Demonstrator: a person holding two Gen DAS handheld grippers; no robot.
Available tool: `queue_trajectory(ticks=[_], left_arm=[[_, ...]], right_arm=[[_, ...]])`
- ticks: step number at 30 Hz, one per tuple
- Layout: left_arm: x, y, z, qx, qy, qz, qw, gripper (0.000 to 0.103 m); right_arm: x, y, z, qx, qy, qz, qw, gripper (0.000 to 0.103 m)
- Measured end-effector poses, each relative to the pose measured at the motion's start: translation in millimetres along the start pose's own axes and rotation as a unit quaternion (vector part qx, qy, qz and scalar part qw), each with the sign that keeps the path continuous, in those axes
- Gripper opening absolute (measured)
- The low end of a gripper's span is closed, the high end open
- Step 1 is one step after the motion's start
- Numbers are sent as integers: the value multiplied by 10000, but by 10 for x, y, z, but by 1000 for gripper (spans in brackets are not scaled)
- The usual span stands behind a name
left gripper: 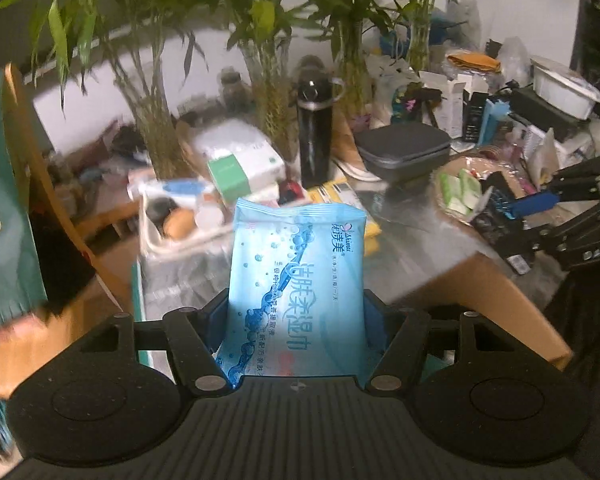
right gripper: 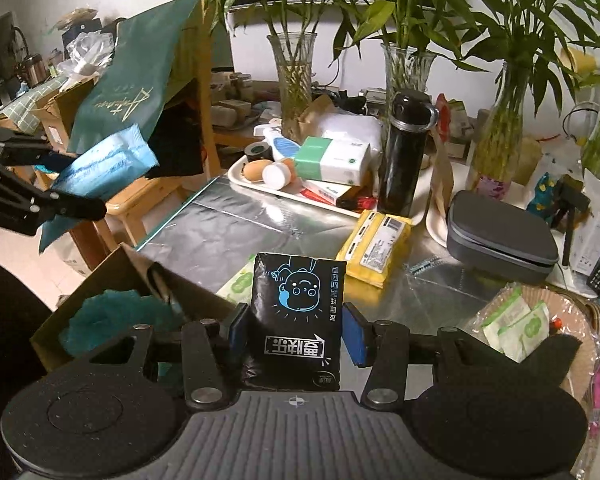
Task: Organize soft objects
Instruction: 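Lower the wipe pack into the box while the right gripper drops the card box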
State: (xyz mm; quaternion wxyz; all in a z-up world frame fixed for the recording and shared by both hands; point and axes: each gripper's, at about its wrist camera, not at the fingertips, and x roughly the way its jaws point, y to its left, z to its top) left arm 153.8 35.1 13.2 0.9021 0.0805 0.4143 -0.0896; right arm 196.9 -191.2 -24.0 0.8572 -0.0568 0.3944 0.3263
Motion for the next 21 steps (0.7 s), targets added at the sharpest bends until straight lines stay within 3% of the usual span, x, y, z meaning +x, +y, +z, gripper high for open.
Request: queue_trajectory(ticks=[11, 13, 16, 21], left_arm=[[-81, -319, -117, -556, 383, -456, 9967, 66], [-77, -344, -125, -727, 273, -793, 9938, 68], [-83, -310, -182, -1079, -3, -1370, 9847, 82], [-111, -336, -262, -1182, -198, -1316, 9840, 83]], right_arm=[[-237, 100, -111, -5, -75, 1, 10000, 52], [-262, 109, -128, -10, -75, -10, 10000, 52], [-288, 100, -163, 8, -57, -42, 10000, 52], [-318, 71, -242, 82, -16, -87, 9999, 52]])
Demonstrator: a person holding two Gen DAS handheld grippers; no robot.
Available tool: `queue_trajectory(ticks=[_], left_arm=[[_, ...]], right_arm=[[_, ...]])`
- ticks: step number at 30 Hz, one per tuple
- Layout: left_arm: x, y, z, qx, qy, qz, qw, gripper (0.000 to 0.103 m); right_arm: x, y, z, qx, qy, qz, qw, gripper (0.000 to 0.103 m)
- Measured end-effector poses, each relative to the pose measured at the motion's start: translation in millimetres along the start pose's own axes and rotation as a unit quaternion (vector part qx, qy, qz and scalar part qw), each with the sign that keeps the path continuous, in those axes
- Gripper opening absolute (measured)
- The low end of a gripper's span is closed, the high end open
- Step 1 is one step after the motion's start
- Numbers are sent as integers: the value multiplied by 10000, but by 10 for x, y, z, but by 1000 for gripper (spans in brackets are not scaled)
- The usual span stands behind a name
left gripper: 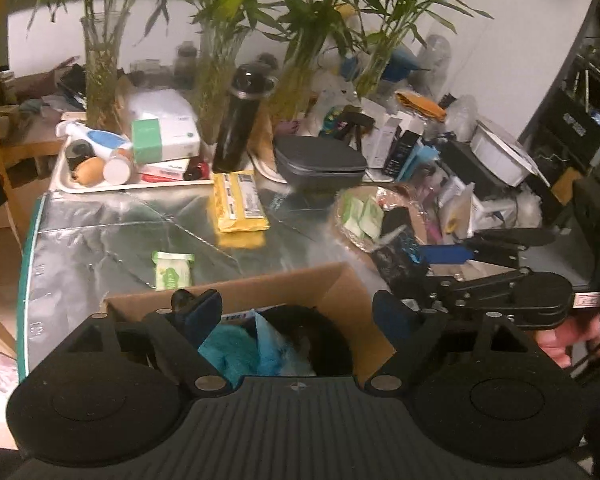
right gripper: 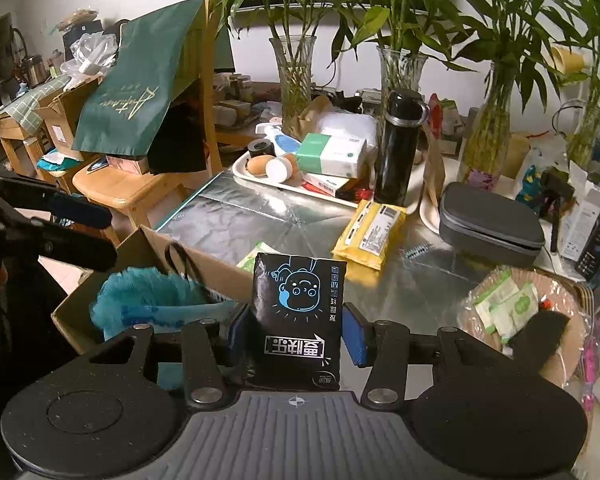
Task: Organize soft objects
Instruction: 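Lower the wipe pack into the box while the right gripper drops the card box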
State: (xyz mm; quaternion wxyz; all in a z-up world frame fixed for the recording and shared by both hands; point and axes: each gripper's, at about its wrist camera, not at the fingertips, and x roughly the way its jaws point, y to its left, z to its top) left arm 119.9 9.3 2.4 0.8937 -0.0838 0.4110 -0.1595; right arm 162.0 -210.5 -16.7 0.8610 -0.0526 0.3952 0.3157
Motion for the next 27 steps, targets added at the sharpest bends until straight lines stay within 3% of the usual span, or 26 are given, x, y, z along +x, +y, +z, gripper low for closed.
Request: queue_trajectory(ticks=[17, 22, 23, 24, 27], left_arm=[[-171, 159, -303, 189, -11, 897, 9958, 83], [-213, 201, -359, 224, -27, 1006, 9947, 83], [-215, 213, -365, 228, -24, 1012, 9946, 83], [-215, 226, -368, 224, -21, 1039, 9943, 83], [-220, 261, -367, 188, -25, 1069, 9941, 83]], right_arm=[[-20, 113, -5, 198, 25, 263, 9995, 52], [147, 209, 29, 318, 303, 649, 9969, 53], [224, 227, 24, 308, 453, 723, 9959, 59], [289, 252, 9, 276, 545, 697, 9957, 75], [352, 305, -31, 121, 429, 328, 9985, 98]])
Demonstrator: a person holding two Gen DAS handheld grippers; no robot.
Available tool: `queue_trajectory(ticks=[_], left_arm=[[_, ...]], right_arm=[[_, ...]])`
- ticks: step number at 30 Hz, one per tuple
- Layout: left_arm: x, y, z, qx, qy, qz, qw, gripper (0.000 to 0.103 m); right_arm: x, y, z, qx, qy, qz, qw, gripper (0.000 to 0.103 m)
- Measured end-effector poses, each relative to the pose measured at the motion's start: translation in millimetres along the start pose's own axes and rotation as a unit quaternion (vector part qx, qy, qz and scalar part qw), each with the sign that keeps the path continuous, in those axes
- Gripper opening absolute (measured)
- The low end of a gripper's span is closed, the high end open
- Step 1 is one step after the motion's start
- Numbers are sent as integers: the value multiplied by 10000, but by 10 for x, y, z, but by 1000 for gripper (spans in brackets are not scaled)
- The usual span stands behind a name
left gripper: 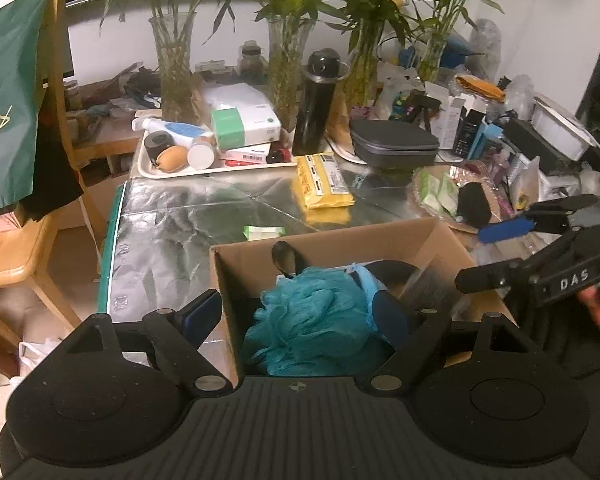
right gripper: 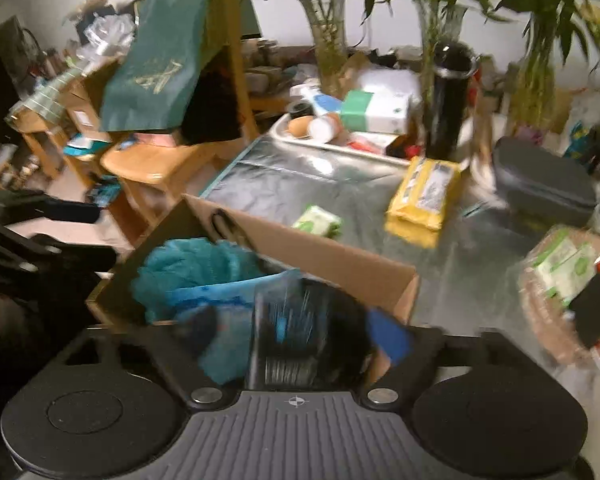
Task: Organize soft objects
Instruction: 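Lower the wipe pack into the box while the right gripper drops the card box, then move the left gripper to the green-white soap bar while the right gripper moves to the yellow wipe pack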
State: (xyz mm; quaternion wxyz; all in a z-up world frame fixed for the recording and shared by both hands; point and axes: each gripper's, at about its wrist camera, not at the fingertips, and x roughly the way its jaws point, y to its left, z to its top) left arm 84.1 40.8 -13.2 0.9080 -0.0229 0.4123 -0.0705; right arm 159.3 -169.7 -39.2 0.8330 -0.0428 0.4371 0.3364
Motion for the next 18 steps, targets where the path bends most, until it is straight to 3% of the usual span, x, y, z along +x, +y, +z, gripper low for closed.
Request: queue_trajectory(ticks=[10, 18], left_arm=[[105, 120, 31, 62, -59, 358, 9993, 83], [234, 181, 75, 31, 11, 313, 9995, 83]], right_arm=[[77, -152, 2, 103, -40, -295, 9995, 103], [176, -212, 12, 181, 55, -517, 9985, 103]])
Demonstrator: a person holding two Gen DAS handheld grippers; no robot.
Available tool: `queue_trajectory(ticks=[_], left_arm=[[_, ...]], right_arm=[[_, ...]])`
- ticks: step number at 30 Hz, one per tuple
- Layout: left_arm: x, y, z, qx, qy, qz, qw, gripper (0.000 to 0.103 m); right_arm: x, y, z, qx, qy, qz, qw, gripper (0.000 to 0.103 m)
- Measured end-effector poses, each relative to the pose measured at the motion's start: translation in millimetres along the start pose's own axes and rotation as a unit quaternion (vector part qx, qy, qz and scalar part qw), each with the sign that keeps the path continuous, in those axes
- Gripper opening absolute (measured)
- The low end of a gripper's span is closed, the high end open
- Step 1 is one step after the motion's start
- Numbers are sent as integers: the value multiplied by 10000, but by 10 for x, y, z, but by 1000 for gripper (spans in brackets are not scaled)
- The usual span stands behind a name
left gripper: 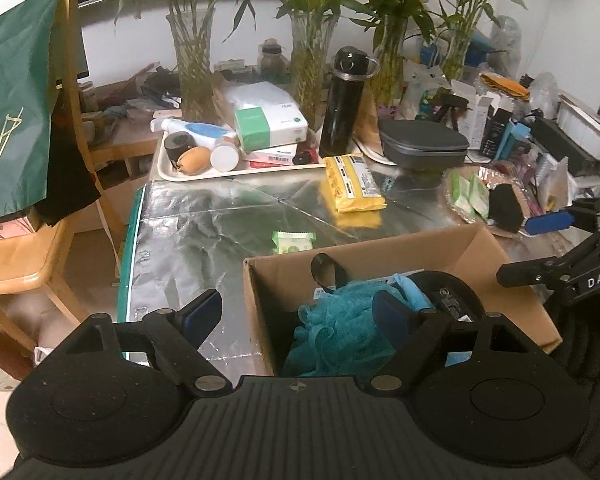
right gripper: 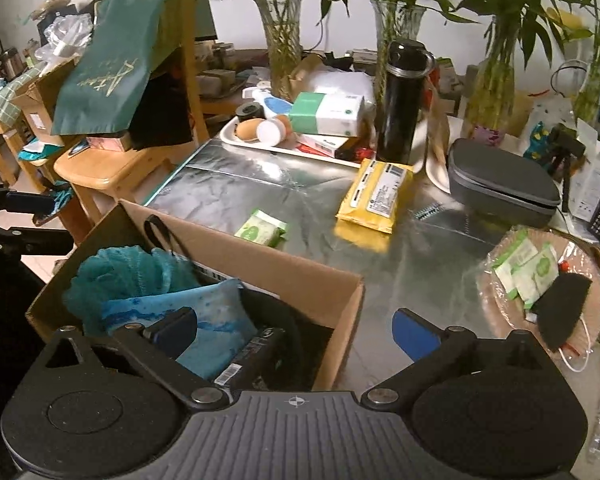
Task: Organize soft objects
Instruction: 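Move the left gripper to the green-white soap bar while the right gripper moves to the yellow wipe pack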
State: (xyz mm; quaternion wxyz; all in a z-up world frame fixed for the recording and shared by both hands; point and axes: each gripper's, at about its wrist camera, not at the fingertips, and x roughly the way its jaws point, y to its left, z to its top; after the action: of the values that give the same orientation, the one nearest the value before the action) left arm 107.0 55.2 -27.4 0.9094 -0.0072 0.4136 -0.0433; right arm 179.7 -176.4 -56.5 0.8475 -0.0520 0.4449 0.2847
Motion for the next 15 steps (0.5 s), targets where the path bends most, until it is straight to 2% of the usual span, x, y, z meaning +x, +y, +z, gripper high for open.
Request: queue_trajectory(ticks=[5, 15], left_arm=[[113, 6, 24, -4, 125, 96, 9999, 83], [226, 14, 161, 20, 200, 50, 9998, 83]], right_arm=[[73, 5, 9, 6, 97, -75, 9999, 103], [113, -80, 147, 114, 69, -145, 9998, 103]])
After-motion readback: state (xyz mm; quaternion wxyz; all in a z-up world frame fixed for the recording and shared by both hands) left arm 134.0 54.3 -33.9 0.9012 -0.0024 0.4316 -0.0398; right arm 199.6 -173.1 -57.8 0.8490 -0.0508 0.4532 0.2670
